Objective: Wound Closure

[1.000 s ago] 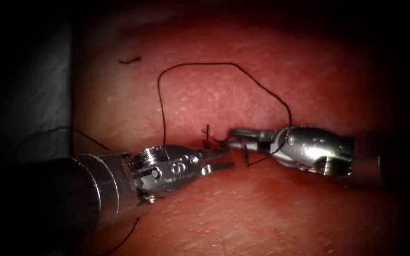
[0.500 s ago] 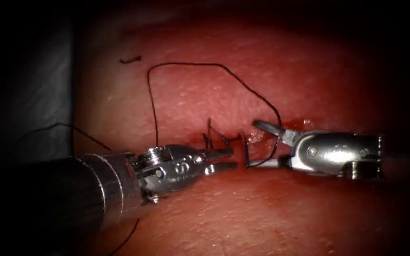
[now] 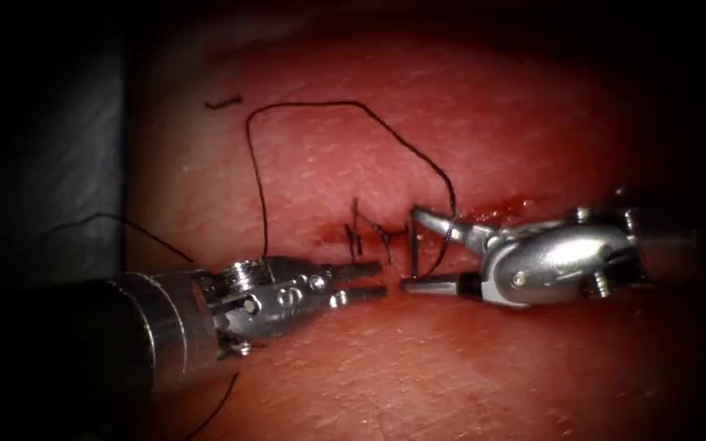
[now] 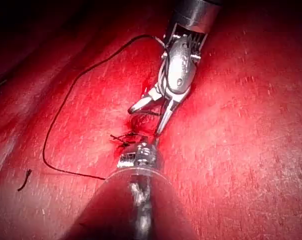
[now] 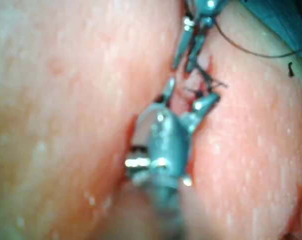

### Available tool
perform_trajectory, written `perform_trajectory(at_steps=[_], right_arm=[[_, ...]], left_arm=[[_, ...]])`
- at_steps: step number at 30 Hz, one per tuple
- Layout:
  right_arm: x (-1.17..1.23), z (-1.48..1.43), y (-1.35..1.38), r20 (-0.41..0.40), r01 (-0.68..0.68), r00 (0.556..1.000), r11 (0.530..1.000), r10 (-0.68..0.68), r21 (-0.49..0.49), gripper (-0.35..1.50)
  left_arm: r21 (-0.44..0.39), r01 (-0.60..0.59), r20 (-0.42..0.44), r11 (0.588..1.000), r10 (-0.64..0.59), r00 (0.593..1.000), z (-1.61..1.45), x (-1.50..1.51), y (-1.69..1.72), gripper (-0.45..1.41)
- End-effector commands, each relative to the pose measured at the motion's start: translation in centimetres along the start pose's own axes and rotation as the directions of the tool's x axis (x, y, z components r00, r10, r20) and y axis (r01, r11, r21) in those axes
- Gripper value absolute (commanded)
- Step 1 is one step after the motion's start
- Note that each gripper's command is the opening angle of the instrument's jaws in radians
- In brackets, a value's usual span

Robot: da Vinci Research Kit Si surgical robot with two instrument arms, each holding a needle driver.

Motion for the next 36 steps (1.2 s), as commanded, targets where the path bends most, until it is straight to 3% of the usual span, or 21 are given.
perform_trajectory(at_steps=[1, 7, 22, 23, 25, 26, 31, 36], right_arm=[[0.01, 0.09, -0.01, -0.001, -0.006, 1.000, 1.000, 0.006, 0.000, 1.23], [-0.02, 0.01, 0.20, -0.007, -0.007, 1.000, 1.000, 0.006, -0.013, 1.11], [-0.07, 0.17, 0.21, -0.032, 0.025, 0.999, 1.000, -0.025, -0.007, 1.06], [-0.07, 0.16, 0.21, -0.035, 0.025, 0.999, 1.000, -0.025, -0.005, 0.99], [-0.07, 0.13, 0.19, -0.050, 0.028, 0.998, 1.000, -0.027, 0.004, 0.19], [-0.07, 0.11, 0.19, -0.060, 0.028, 0.998, 1.000, -0.027, 0.010, -0.30], [-0.07, 0.06, 0.24, -0.086, 0.029, 0.996, 0.998, -0.024, 0.054, -0.35], [-0.07, -0.10, 0.46, -0.097, 0.026, 0.995, 0.999, -0.023, 0.024, -0.35]], left_arm=[[-0.001, 0.000, 0.003, 1.000, 0.000, 1.000, 0.11, -0.02, 0.04, -0.11], [0.000, -0.002, 0.008, 1.000, 0.002, 1.000, 0.14, -0.03, 0.06, -0.10], [0.002, -0.001, 0.009, 1.000, 0.001, 1.000, 0.15, -0.02, 0.07, -0.10], [0.002, -0.001, 0.009, 1.000, 0.001, 1.000, 0.15, -0.02, 0.07, -0.10], [0.001, -0.001, 0.011, 1.000, 0.001, 1.000, 0.15, -0.02, 0.07, -0.10], [0.001, -0.001, 0.012, 1.000, 0.001, 1.000, 0.15, -0.02, 0.07, -0.10], [0.002, 0.000, 0.012, 1.000, 0.000, 1.000, 0.16, -0.01, 0.08, -0.10], [0.002, 0.007, 0.014, 1.000, -0.007, 1.000, 0.17, 0.08, 0.08, -0.10]])
